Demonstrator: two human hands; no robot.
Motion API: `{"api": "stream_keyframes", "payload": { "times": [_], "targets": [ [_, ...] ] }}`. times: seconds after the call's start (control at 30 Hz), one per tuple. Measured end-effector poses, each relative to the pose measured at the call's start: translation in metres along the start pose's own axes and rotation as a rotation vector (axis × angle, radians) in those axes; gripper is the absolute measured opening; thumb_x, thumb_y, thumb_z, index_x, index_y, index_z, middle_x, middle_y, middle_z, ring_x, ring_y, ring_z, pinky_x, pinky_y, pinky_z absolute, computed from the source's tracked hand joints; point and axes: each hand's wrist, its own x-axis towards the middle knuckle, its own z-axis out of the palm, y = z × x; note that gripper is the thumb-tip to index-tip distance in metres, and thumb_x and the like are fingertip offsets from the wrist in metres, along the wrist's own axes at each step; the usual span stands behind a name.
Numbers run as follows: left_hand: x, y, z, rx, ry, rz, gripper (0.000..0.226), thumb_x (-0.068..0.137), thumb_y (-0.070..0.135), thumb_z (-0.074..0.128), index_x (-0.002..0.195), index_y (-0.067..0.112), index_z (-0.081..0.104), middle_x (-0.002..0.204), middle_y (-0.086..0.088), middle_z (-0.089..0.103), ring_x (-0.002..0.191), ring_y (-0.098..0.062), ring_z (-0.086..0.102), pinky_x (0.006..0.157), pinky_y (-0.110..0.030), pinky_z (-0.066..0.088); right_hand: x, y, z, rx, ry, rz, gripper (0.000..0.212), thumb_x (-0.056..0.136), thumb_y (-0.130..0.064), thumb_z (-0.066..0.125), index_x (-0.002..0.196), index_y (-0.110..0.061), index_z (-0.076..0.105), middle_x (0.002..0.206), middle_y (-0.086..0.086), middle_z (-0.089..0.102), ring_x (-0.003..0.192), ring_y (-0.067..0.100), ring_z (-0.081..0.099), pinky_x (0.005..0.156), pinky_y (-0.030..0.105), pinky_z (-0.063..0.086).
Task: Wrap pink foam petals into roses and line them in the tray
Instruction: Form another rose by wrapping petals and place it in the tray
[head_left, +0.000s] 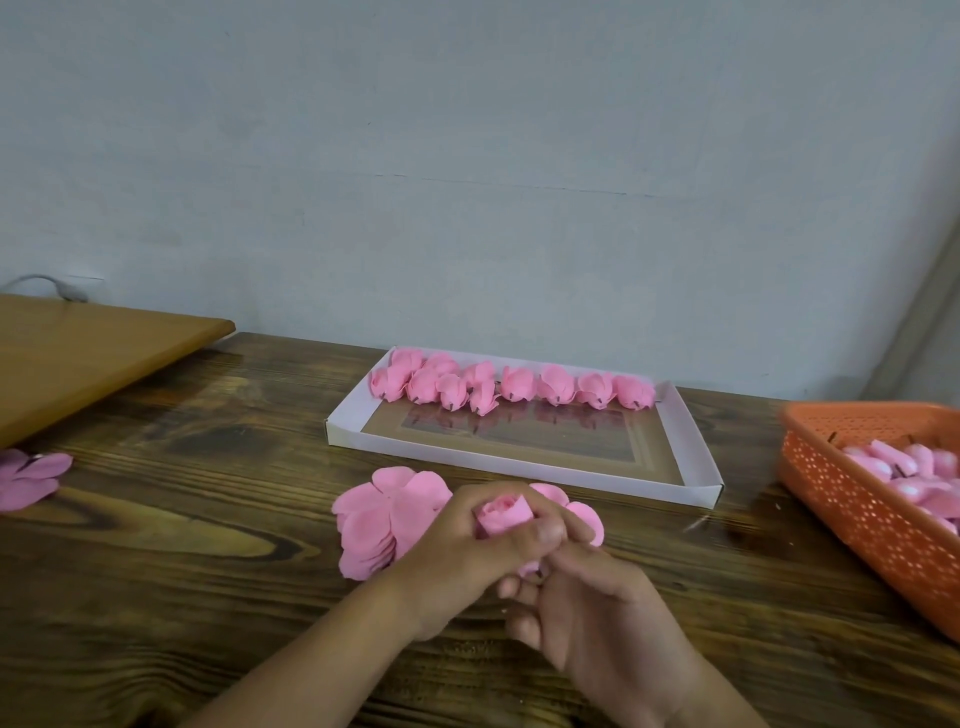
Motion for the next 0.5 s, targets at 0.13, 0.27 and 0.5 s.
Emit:
{"api": "stream_keyframes", "payload": {
  "times": [0.13,0.27,0.5],
  "targets": [
    [0.0004,-0.0004,-0.0021,-0.102,0.114,-0.072,0.019,0.082,0.047,0.069,0.075,0.030,0.073,0.102,-0.001,0.077,0.097,-0.018,0.072,0.072,-0.030,0.059,-0.0005,-0.0010,0.0007,-0.056,0.010,0.019,0.031,0.082,-0.030,0.069,0.109,-0.015,0.074,0.101,0.012,0.068,0.085,0.017,0.064,0.068,0.026,0.052],
    [0.0004,-0.0004,-0.0027,-0.178,0.086,-0.136,0.023,0.082,0.048,0.066,0.073,0.028,0.072,0.099,-0.009,0.074,0.056,-0.026,0.058,0.046,-0.027,0.052,0.0000,0.0006,-0.0002,-0.176,0.065,0.042,0.027,0.086,-0.033,0.063,0.097,-0.013,0.076,0.099,0.018,0.073,0.071,0.015,0.062,0.061,0.025,0.050],
    [0.0012,-0.0062,-0.0070,-0.274,-0.059,-0.217,0.037,0.084,0.056,0.071,0.082,0.019,0.074,0.080,-0.021,0.050,0.044,-0.019,0.049,0.060,-0.038,0.058,-0.0002,0.0037,-0.0045,-0.268,0.088,0.032,0.022,0.084,-0.026,0.065,0.087,-0.008,0.078,0.079,0.013,0.073,0.058,0.012,0.056,0.053,0.020,0.044]
  ]
}}
